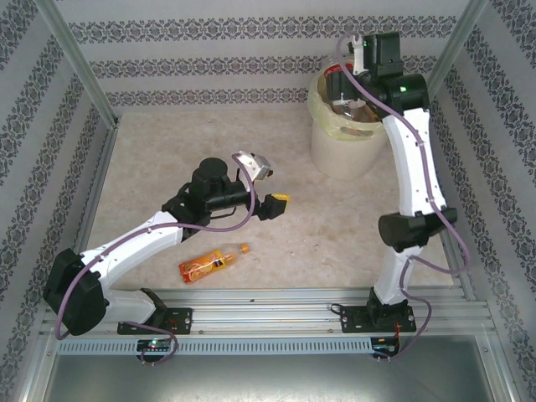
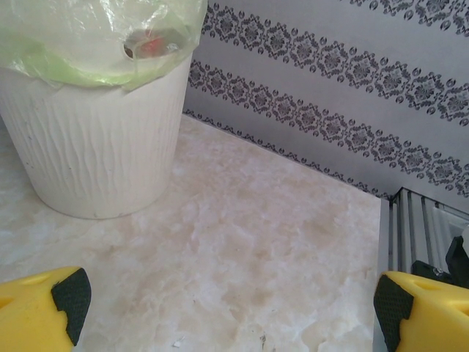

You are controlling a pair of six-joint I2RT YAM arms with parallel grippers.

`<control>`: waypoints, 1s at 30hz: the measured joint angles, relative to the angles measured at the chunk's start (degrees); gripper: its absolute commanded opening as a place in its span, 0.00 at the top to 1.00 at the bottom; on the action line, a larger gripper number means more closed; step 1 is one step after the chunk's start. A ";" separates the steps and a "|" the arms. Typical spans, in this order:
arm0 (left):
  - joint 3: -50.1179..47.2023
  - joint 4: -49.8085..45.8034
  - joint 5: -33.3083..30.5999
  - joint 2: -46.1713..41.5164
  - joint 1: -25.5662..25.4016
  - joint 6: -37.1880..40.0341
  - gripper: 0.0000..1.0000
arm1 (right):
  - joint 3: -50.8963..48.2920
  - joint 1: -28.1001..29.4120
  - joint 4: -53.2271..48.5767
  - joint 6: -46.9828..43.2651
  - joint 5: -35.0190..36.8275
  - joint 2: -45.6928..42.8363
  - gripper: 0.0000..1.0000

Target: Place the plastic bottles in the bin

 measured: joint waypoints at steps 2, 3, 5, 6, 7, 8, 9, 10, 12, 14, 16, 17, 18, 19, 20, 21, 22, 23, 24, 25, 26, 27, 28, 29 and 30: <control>0.00 -0.50 -0.24 0.00 -0.09 0.61 0.00 | -5.38 1.01 1.57 0.90 -0.87 -4.57 0.05; 0.02 -0.98 -0.70 0.00 -0.09 0.98 0.00 | -9.20 1.64 2.91 1.29 -1.46 -7.30 0.05; 0.02 -2.01 -1.73 0.00 -0.20 2.05 0.00 | -16.24 2.69 4.81 2.14 -2.38 -12.28 0.02; 0.07 -2.71 -2.38 -0.07 -0.33 2.60 0.00 | -20.41 3.21 6.08 2.60 -2.80 -15.08 0.02; 0.07 -3.52 -3.08 -0.20 -0.48 3.08 0.00 | -23.67 3.58 6.86 3.06 -3.21 -17.33 0.02; 0.07 -4.55 -3.85 -0.48 -0.68 3.54 0.00 | -28.00 3.96 8.20 3.87 -4.13 -20.17 0.02; 0.07 -5.73 -4.57 -0.96 -0.76 3.98 0.00 | -32.37 4.15 9.55 4.52 -5.07 -23.12 0.02; 0.04 -6.80 -5.18 -1.51 -0.83 4.17 0.00 | -35.76 4.20 10.36 5.29 -5.79 -25.49 0.02; -0.02 -10.03 -6.99 -3.61 -0.85 4.48 0.00 | -44.04 4.22 12.44 7.08 -7.74 -31.47 0.02; -0.02 -14.27 -8.70 -6.14 -0.92 4.59 0.00 | -50.86 4.22 14.32 8.90 -9.92 -36.72 0.02; 0.00 -19.56 -10.86 -8.87 -1.22 4.52 0.00 | -57.18 4.22 15.74 10.88 -12.50 -42.18 0.02; 0.02 -22.03 -11.76 -9.94 -1.40 4.28 0.00 | -59.76 4.22 16.24 11.87 -13.70 -44.54 0.02; 0.07 -24.98 -12.83 -11.10 -1.51 3.85 0.00 | -62.55 4.22 17.07 12.98 -15.15 -47.06 0.02; 0.15 -27.89 -13.79 -12.04 -1.62 3.26 0.00 | -64.72 4.22 17.64 13.81 -16.35 -49.11 0.02; 0.24 -30.08 -14.67 -12.70 -1.68 2.60 0.00 | -66.71 4.22 18.21 14.71 -17.57 -50.97 0.02; 0.39 -32.85 -15.63 -13.29 -1.77 1.79 0.00 | -68.76 4.22 18.73 15.69 -18.78 -52.78 0.02; 0.68 -35.69 -16.59 -13.60 -1.86 0.79 0.00 | -70.51 4.22 19.28 16.48 -19.82 -54.23 0.02; 0.92 -37.81 -17.27 -13.66 -1.92 -0.11 0.00 | -72.08 4.22 19.76 17.33 -20.81 -55.43 0.02; 1.03 -40.11 -18.27 -13.64 -1.92 -1.27 0.00 | -73.66 4.24 20.37 18.01 -21.77 -56.50 0.02; 1.03 -42.51 -19.19 -13.49 -1.92 -2.47 0.00 | -75.03 4.33 21.03 18.67 -22.49 -57.31 0.02; 1.03 -44.28 -19.71 -13.25 -1.92 -3.34 0.00 | -76.28 4.33 21.40 19.26 -23.21 -57.92 0.02; 1.01 -46.25 -20.37 -12.83 -1.92 -4.42 0.00 | -77.46 4.33 21.77 19.74 -23.82 -58.45 0.02; 1.01 -47.95 -20.98 -12.26 -1.92 -5.49 0.00 | -78.51 4.33 22.14 20.28 -24.30 -58.84 0.02; 0.98 -49.13 -21.44 -11.72 -1.92 -6.23 0.00 | -79.21 4.33 22.38 20.55 -24.65 -59.06 0.02; 0.96 -50.51 -22.14 -10.86 -1.92 -7.17 0.00 | -79.89 4.33 22.60 20.90 -25.14 -59.21 0.02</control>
